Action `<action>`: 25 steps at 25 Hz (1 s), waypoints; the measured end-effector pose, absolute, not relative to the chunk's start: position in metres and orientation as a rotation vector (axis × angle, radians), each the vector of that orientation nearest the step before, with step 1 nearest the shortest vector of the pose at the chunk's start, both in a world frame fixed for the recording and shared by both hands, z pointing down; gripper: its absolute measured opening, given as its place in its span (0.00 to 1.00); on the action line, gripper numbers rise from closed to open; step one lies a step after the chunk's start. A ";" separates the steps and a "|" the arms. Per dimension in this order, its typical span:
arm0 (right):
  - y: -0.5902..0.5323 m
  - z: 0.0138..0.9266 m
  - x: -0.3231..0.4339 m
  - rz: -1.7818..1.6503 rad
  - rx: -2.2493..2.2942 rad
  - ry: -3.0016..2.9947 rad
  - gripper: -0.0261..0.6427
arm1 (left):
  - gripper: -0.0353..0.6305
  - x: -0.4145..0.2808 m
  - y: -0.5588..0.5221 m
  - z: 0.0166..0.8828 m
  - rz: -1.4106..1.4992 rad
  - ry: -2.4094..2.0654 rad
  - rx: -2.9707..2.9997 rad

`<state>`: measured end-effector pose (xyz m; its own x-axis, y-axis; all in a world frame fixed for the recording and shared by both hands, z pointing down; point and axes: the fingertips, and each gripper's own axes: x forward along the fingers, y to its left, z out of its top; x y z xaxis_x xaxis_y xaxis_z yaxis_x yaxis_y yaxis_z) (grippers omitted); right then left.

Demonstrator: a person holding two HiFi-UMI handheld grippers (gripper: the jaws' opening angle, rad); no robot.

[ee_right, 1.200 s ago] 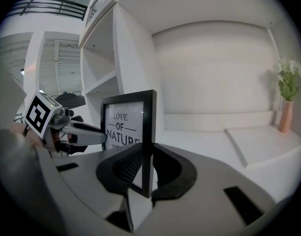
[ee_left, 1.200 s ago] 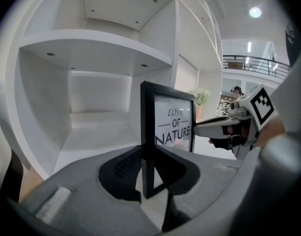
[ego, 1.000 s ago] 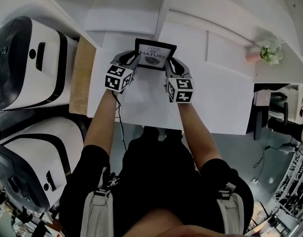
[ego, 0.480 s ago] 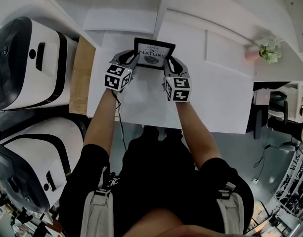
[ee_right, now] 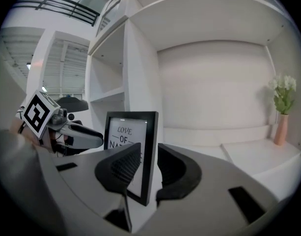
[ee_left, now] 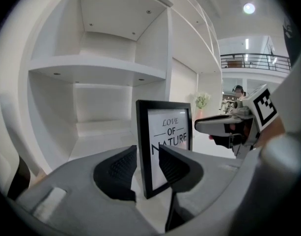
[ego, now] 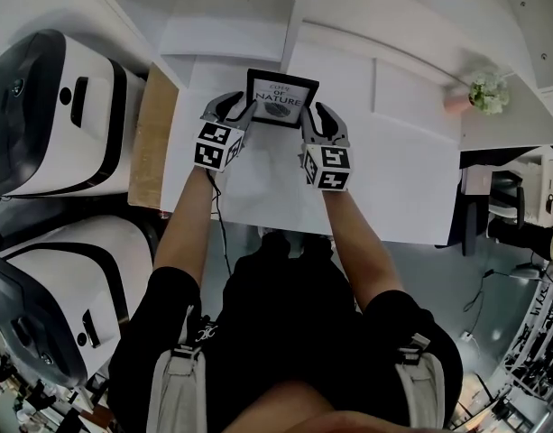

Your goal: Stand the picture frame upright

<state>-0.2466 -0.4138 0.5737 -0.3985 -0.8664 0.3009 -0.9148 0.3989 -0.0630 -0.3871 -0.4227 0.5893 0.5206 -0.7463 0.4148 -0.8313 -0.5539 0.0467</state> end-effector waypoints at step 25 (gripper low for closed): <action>-0.278 0.409 -0.134 0.065 1.764 -2.593 0.04 | 0.08 -0.345 -0.241 0.403 0.192 -1.737 2.473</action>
<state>-0.1340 -0.2780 0.4089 -0.3675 -0.9296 0.0272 -0.9298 0.3667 -0.0314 -0.3447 -0.2410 0.4028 0.3357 -0.9269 0.1681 -0.9412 -0.3372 0.0202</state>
